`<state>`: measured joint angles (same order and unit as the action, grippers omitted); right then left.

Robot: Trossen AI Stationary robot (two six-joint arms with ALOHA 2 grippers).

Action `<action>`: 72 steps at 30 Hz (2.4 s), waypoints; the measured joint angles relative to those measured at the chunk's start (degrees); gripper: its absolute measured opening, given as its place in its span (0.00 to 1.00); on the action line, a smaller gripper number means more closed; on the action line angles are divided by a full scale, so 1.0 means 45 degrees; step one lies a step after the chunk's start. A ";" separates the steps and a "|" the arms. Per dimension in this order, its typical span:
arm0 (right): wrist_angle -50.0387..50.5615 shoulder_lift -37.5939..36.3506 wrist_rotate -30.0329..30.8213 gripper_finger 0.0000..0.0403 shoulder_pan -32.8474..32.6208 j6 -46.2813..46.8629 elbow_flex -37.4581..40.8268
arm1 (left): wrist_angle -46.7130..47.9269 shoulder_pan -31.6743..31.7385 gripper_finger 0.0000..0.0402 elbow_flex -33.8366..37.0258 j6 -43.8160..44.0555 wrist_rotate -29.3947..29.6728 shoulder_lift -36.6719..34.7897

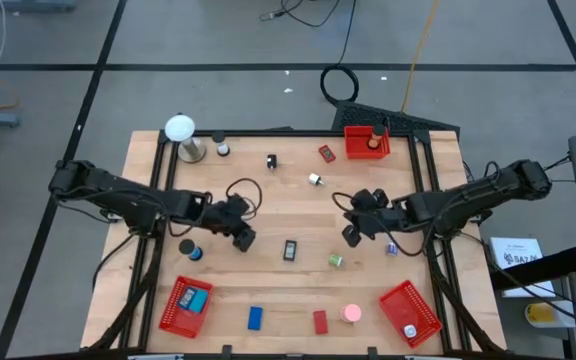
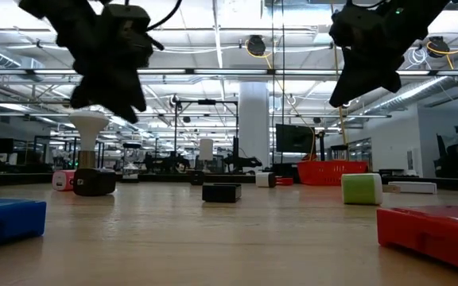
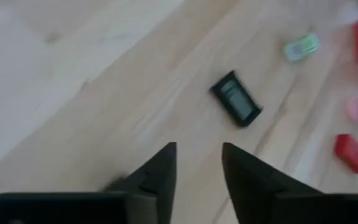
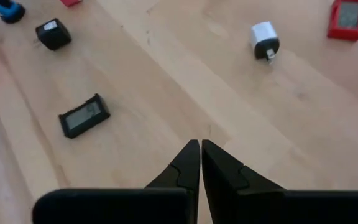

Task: Pick & Place Office items
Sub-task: Put the bottom black charger adapter into the bottom right red basket

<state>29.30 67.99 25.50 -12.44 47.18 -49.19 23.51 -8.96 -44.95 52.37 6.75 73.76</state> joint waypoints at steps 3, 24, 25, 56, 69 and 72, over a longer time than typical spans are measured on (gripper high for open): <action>-0.0185 0.0000 0.0000 0.03 0.0421 -0.0674 0.0000 | 0.1558 -0.0586 0.43 -0.0311 0.1512 0.0570 0.0036; -0.1039 0.0000 -0.0690 0.03 0.1616 -0.3042 -0.0005 | 0.3073 -0.0362 0.62 -0.0370 0.6014 0.0036 0.2310; -0.1098 0.0000 -0.0690 0.03 0.1616 -0.3068 -0.0005 | 0.3061 -0.0307 0.60 -0.0370 0.5937 -0.0042 0.2398; -0.1323 0.0000 -0.0673 0.03 0.1612 -0.3356 -0.0005 | 0.1098 -0.0170 0.59 -0.0384 0.4206 -0.2013 0.4114; -0.1338 0.0000 -0.0670 0.03 0.1612 -0.3404 -0.0005 | 0.1242 0.0615 0.37 -0.1155 0.0866 -0.1628 0.4177; -0.1323 -0.0007 -0.0675 0.03 0.1612 -0.3404 -0.0005 | 0.0484 0.1081 0.37 -0.1995 -0.1470 -0.0863 0.4155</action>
<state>23.35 67.96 22.46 -5.19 31.86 -49.21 25.69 -4.10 -53.93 45.76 2.87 92.46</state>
